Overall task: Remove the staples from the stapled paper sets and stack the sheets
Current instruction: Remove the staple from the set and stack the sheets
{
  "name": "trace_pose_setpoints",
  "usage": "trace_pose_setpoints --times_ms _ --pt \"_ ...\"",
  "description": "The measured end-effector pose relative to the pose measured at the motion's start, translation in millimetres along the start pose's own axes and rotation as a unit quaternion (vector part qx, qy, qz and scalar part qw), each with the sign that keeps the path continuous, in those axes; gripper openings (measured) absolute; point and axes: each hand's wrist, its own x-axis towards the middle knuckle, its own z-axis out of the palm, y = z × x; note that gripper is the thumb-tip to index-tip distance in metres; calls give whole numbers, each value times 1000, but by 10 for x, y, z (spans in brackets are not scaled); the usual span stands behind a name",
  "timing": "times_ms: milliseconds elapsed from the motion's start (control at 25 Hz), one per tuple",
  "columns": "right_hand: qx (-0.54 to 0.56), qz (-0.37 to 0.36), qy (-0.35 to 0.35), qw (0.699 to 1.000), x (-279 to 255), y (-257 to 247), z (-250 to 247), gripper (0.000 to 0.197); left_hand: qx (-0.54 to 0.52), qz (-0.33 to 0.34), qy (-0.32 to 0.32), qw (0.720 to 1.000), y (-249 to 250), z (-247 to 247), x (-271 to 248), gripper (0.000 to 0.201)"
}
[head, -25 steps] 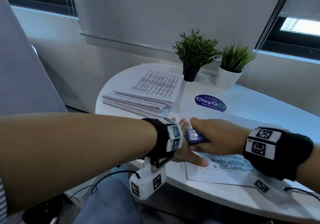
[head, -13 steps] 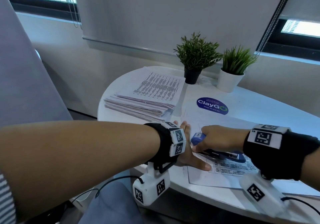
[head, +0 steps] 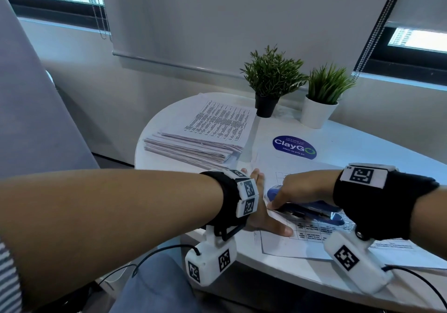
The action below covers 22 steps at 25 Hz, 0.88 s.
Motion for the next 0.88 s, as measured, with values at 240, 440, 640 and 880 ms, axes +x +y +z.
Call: trace_pose_setpoints --times_ms 240,440,640,880 --pt "41 24 -20 999 -23 -29 -25 24 -18 5 6 1000 6 21 -8 132" --pt "89 48 -40 994 -30 -49 -50 22 -23 1 18 1000 29 12 -45 131" --pt "135 57 -43 988 -47 -49 -63 24 -22 14 19 999 10 -23 -53 129" --pt "-18 -80 166 983 -28 94 -50 32 -194 62 83 976 -152 -123 12 98"
